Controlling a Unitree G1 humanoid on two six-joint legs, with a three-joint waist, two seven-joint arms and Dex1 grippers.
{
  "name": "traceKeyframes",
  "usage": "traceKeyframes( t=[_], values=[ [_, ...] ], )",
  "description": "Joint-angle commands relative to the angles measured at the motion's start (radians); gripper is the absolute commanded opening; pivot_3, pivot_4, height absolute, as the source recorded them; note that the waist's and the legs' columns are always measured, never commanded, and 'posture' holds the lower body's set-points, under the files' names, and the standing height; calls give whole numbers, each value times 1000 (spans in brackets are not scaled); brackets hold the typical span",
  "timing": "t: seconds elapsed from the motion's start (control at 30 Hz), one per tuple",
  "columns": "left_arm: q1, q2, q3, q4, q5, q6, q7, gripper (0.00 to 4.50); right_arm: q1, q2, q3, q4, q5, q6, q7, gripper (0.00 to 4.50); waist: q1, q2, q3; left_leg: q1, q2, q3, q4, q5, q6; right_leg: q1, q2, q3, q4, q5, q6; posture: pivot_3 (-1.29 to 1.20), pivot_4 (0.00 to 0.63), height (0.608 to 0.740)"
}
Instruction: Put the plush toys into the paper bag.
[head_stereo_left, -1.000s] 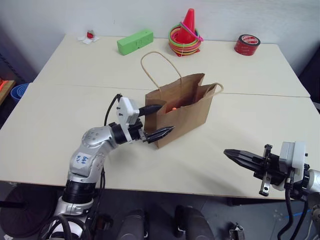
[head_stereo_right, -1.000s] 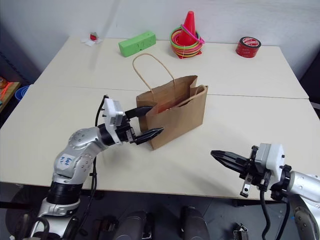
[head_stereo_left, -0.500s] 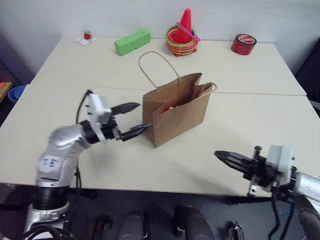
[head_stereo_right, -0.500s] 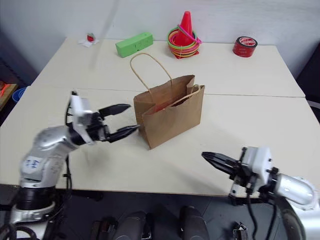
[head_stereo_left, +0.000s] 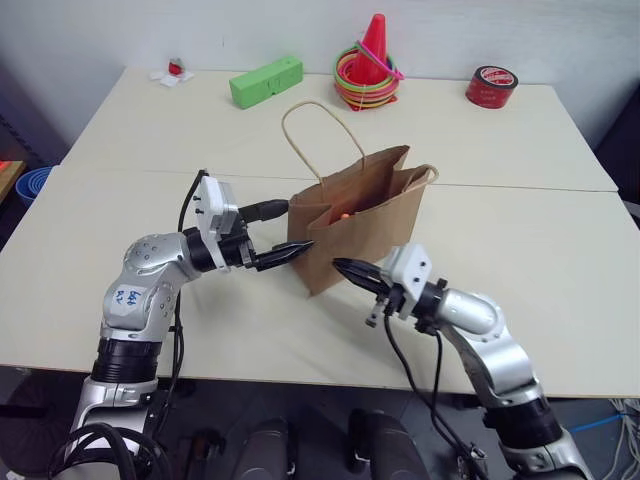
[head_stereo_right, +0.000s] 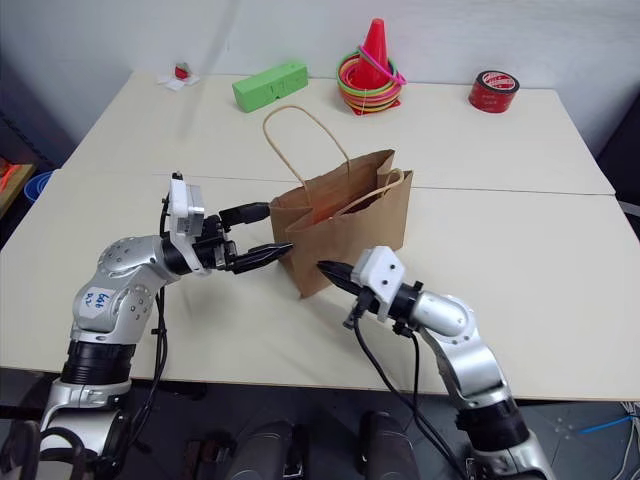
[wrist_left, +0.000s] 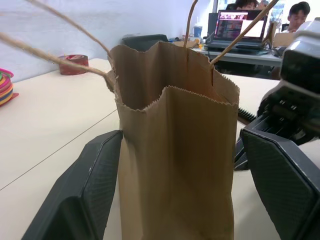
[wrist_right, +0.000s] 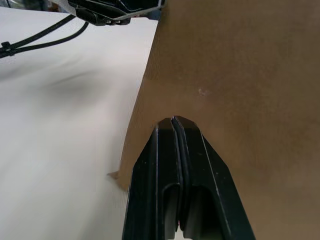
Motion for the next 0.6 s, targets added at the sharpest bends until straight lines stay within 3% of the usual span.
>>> traceKeyframes(
  t=[0.03, 0.23, 0.47, 0.6],
  values=[
    [-22, 3, 3, 15, 3, -25, -24, 3890, -56, 31, 12, 46, -41, -44, -37, 0, -6, 0, 0, 0, 0, 0, 0, 0, 0, 0, 0, 0, 0, 0, 0, 0, 150, 740],
    [-33, -18, -4, 38, 16, -34, -11, 3890, -123, 75, 25, 136, -100, -75, -97, 0, -16, 0, 0, 0, 0, -1, 0, 0, 0, 0, -1, 0, 0, 0, 0, 0, 150, 740],
    [-53, -86, -47, 111, 128, -84, 100, 3890, -105, 69, 44, 111, -112, -73, -73, 0, -15, 0, 0, 0, 0, 0, 0, 0, 0, 0, -1, 1, 0, 0, 0, 0, 150, 740],
    [-46, -130, -54, 96, 126, -63, 138, 3067, -88, 51, 39, 90, -106, -72, -63, 0, -15, 0, 0, 0, 0, 0, 0, 0, 0, 0, -1, 1, 1, 0, 0, 0, 150, 740]
  ],
)
